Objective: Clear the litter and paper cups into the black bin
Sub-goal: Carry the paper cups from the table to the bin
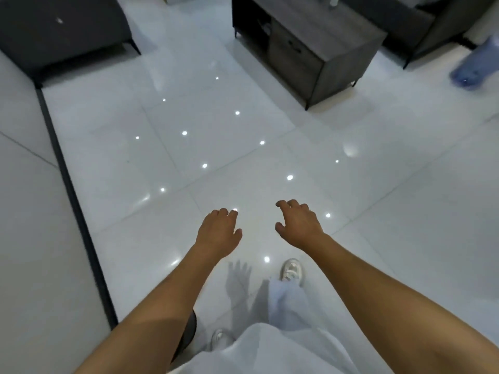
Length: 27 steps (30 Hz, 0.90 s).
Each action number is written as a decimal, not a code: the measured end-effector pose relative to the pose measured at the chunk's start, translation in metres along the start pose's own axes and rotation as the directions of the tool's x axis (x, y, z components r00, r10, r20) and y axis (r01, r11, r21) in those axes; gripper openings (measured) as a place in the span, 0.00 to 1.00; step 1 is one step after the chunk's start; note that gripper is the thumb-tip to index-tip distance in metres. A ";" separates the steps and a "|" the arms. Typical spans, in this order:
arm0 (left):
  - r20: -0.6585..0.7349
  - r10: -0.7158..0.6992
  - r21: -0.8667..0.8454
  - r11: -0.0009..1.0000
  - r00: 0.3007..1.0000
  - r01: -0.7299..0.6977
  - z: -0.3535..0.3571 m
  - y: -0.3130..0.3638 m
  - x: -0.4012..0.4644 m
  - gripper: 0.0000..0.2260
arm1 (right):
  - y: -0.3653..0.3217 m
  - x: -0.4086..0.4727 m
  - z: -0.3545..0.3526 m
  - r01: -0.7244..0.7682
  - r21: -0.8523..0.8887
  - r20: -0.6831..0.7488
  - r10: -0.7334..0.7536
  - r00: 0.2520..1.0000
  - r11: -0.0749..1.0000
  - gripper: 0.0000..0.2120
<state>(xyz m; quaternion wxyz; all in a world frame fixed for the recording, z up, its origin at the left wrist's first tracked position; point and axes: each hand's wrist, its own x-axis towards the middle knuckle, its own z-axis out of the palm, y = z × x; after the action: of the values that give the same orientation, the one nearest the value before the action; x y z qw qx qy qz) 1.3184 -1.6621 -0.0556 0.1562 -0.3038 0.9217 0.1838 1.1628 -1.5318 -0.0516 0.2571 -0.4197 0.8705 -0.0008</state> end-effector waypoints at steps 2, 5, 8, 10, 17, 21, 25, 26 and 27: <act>-0.013 0.035 0.017 0.999 0.999 -0.034 -0.014 0.031 0.041 0.22 | 0.038 0.015 -0.020 -0.044 0.039 -0.012 0.045 0.999 0.998 0.26; -0.020 0.086 0.044 0.995 0.996 -0.085 -0.034 0.093 0.113 0.22 | 0.105 0.047 -0.054 -0.111 0.094 -0.025 0.114 0.993 0.989 0.26; -0.009 0.123 0.039 0.992 0.992 -0.123 -0.052 0.156 0.174 0.22 | 0.165 0.074 -0.087 -0.147 0.142 -0.033 0.154 0.988 0.979 0.26; -0.013 0.155 0.047 0.987 0.988 -0.154 -0.062 0.194 0.212 0.22 | 0.203 0.092 -0.108 -0.173 0.162 -0.050 0.183 0.982 0.972 0.26; 0.031 0.234 0.072 0.969 0.972 -0.236 -0.095 0.279 0.329 0.21 | 0.304 0.165 -0.170 -0.277 0.246 -0.029 0.293 0.956 0.929 0.26; 0.055 0.257 0.074 0.963 0.965 -0.261 -0.115 0.308 0.417 0.21 | 0.350 0.234 -0.208 -0.306 0.281 -0.048 0.332 0.942 0.910 0.26; 0.037 0.289 0.095 0.952 0.957 -0.291 -0.148 0.336 0.518 0.20 | 0.393 0.313 -0.258 -0.331 0.324 -0.063 0.369 0.927 0.886 0.26; 0.043 0.303 0.100 0.947 0.952 -0.306 -0.158 0.344 0.541 0.20 | 0.403 0.330 -0.272 -0.341 0.335 -0.062 0.382 0.922 0.878 0.26; 0.052 0.317 0.105 0.941 0.947 -0.321 -0.168 0.353 0.565 0.20 | 0.412 0.347 -0.286 -0.347 0.343 -0.065 0.391 0.918 0.873 0.26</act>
<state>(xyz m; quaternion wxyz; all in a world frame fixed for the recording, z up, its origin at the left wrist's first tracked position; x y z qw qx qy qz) 0.6382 -1.7553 -0.0463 0.1573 -0.1382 0.9647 0.1596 0.5545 -1.5800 -0.0486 0.2596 -0.1965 0.9375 -0.1227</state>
